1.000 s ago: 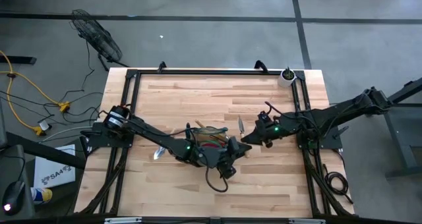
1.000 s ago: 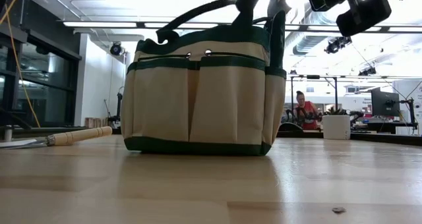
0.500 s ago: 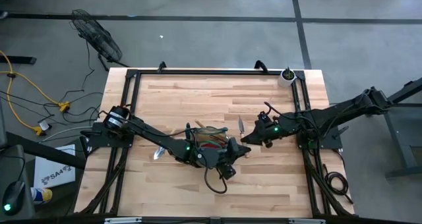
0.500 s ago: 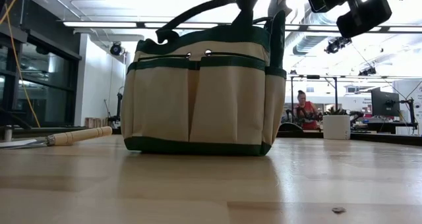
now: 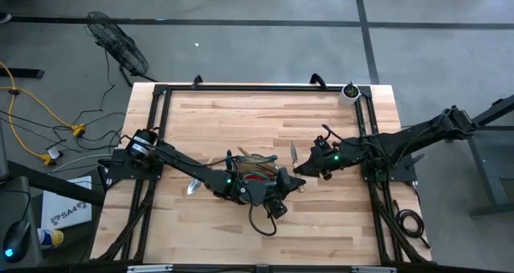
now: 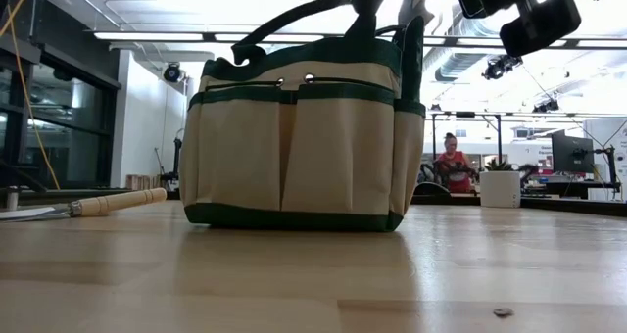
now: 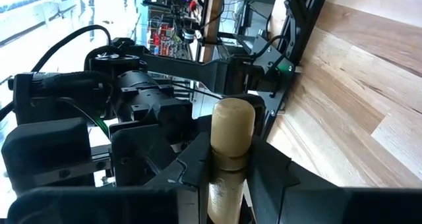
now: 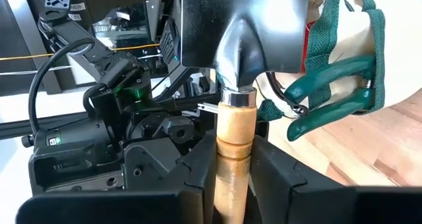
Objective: Pick & Place Garden tools in Gardening bag
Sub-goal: Put the right light brown trowel into the light brown gardening bag
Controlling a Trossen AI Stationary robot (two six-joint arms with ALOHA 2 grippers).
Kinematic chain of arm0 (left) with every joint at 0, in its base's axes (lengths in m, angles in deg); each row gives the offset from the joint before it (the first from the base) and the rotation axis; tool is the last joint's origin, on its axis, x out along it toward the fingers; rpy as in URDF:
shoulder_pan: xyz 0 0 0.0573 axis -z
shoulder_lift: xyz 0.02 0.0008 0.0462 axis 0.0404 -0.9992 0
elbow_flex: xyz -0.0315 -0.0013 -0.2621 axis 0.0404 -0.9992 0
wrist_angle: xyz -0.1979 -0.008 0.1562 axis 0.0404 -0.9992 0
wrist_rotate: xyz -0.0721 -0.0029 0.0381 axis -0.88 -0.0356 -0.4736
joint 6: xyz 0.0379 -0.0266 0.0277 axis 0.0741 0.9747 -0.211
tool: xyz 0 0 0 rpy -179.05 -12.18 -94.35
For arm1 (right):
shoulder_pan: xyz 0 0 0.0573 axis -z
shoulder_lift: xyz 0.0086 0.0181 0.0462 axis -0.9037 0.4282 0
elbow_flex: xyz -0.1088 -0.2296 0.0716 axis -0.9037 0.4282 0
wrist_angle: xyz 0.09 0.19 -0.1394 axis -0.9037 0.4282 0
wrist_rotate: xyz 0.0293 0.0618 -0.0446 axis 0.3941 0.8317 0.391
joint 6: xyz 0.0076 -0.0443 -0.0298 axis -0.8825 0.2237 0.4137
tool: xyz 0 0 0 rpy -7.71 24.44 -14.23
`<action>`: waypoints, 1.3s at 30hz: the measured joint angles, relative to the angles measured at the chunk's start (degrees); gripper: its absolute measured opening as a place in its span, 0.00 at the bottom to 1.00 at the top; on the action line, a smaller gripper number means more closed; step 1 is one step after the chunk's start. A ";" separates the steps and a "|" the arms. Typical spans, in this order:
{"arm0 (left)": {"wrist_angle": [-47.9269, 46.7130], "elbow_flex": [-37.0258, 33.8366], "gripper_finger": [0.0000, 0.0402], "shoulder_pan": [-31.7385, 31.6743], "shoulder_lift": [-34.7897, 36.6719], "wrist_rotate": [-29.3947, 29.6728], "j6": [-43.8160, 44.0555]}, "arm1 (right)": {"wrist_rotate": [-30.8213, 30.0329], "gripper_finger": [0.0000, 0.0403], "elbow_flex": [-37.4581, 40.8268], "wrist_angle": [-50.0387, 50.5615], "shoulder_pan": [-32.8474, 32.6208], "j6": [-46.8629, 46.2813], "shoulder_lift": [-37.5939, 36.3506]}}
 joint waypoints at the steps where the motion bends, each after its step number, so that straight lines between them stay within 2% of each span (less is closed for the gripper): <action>1: 0.02 0.00 0.16 0.00 0.00 -0.01 0.05 | -0.03 0.18 0.00 0.02 0.00 0.18 0.00; 12: 0.01 0.00 0.16 0.81 0.02 1.24 0.49 | -3.48 0.29 0.00 0.86 0.04 3.36 -0.04; 18: 1.24 0.00 0.16 1.61 0.41 7.87 1.87 | -3.41 0.31 -0.02 1.37 0.07 3.72 -0.61; 23: 1.77 0.00 0.16 1.54 4.41 10.01 9.48 | -5.67 0.30 -0.02 5.51 0.02 4.06 -2.76; 32: 0.80 0.00 0.16 2.38 14.69 15.85 20.23 | -14.08 0.30 -0.02 11.03 0.04 6.67 -8.60; 39: -9.25 0.00 0.17 4.67 23.67 21.06 38.69 | -19.03 0.30 -0.02 15.99 0.04 10.99 -10.96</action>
